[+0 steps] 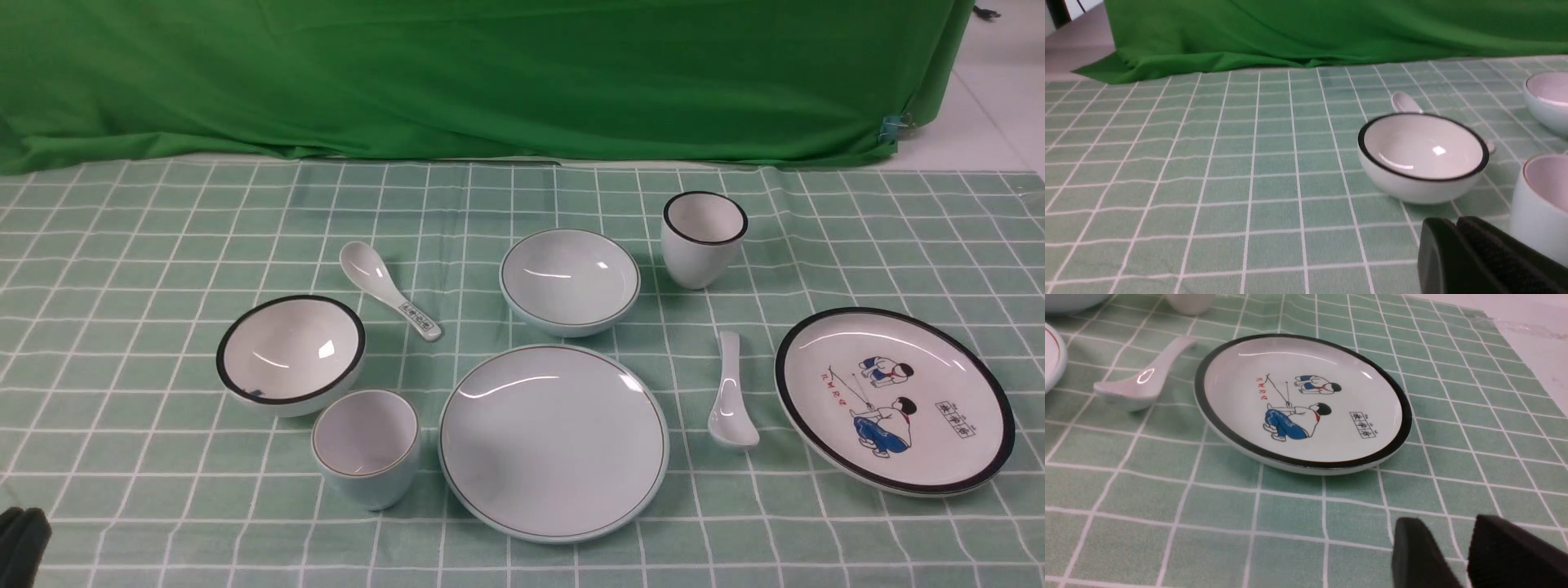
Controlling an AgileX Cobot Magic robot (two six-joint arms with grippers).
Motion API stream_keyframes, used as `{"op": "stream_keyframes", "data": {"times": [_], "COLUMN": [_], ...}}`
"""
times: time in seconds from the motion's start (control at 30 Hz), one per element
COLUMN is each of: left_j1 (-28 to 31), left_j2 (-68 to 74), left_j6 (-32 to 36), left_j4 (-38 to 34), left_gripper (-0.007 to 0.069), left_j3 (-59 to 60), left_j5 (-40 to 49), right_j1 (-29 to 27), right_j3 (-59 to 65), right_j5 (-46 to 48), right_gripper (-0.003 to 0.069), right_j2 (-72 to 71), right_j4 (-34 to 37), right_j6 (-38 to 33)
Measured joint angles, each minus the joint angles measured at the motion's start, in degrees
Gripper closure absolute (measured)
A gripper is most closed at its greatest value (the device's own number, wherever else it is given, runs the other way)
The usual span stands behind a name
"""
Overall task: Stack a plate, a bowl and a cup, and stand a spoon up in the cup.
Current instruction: Use the left arm to grab a blue rice bowl
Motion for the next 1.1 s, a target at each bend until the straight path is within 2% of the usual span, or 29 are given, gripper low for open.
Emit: {"op": "stream_keyframes", "data": {"times": [0.1,0.3,0.33,0.4,0.47,0.53,0.57,0.63,0.7,0.77,0.83,0.9,0.97,1.0,1.03,1.07,1.1], "left_j1": [0.0,0.0,0.0,0.0,0.0,0.0,0.0,0.0,0.0,0.0,0.0,0.0,0.0,0.0,0.0,0.02,0.02], "left_j2": [0.0,0.0,0.0,0.0,0.0,0.0,0.0,0.0,0.0,0.0,-0.04,-0.12,0.38,0.54,2.36,3.09,7.43], "left_j6": [-4.15,-12.32,-15.01,-20.55,-22.18,-23.5,-23.73,-26.6,-28.37,-29.58,-29.7,-29.49,-28.29,-28.05,-26.95,-26.67,-25.94], "left_j4": [-6.05,-12.58,-12.91,-13.32,-13.53,-13.69,-13.7,-14.11,-14.34,-14.4,-14.54,-15.07,-14.49,-14.27,-12.69,-12.18,-10.47], "left_gripper": [0.0608,0.0608,0.0608,0.0608,0.0608,0.0608,0.0608,0.0608,0.0608,0.0608,0.0608,0.0608,0.0608,0.0608,0.0608,0.0608,0.0608], "left_j3": [0.0,0.0,0.0,0.0,0.0,0.0,0.0,0.0,0.0,0.0,-0.3,-5.46,-13.26,-14.04,-19.63,-21.23,-28.34], "left_j5": [-7.6,-16.93,-17.98,-19.82,-20.45,-21.39,-21.55,-25.02,-29.28,-37.77,-40.23,-37.47,-29.11,-28.21,-21.02,-18.75,-7.44], "right_j1": [0.0,0.0,0.0,0.27,0.57,0.65,0.65,0.65,0.65,0.65,0.65,0.65,0.65,0.65,0.65,0.65,0.7], "right_j3": [0.0,0.0,0.01,0.01,0.01,0.01,0.01,0.01,0.01,0.01,0.01,-0.15,-2.77,-3.84,-8.79,-10.46,-19.26], "right_j5": [0.0,-1.03,-2.59,-8.41,-12.16,-17.63,-18.11,-23.44,-25.68,-28.02,-29.44,-36.56,-36.89,-36.37,-33.34,-31.95,-23.33], "right_gripper": [0.0418,0.0418,0.0418,0.0417,0.0417,0.0417,0.0417,0.0417,0.0417,0.0417,0.0417,0.0419,0.044,0.0447,0.0476,0.0485,0.0533], "right_j2": [0.0,0.0,0.0,0.0,0.0,0.0,0.0,0.0,0.0,0.0,0.0,0.0,0.15,0.29,1.32,1.78,4.91], "right_j4": [0.0,0.92,2.54,9.24,12.77,15.41,15.55,16.65,16.84,16.98,16.98,16.98,16.24,15.79,12.87,11.85,7.16], "right_j6": [0.0,0.46,1.91,9.7,16.05,25.86,26.65,33.29,34.72,34.3,34.21,36.44,37.4,37.63,37.83,37.91,37.91]}}
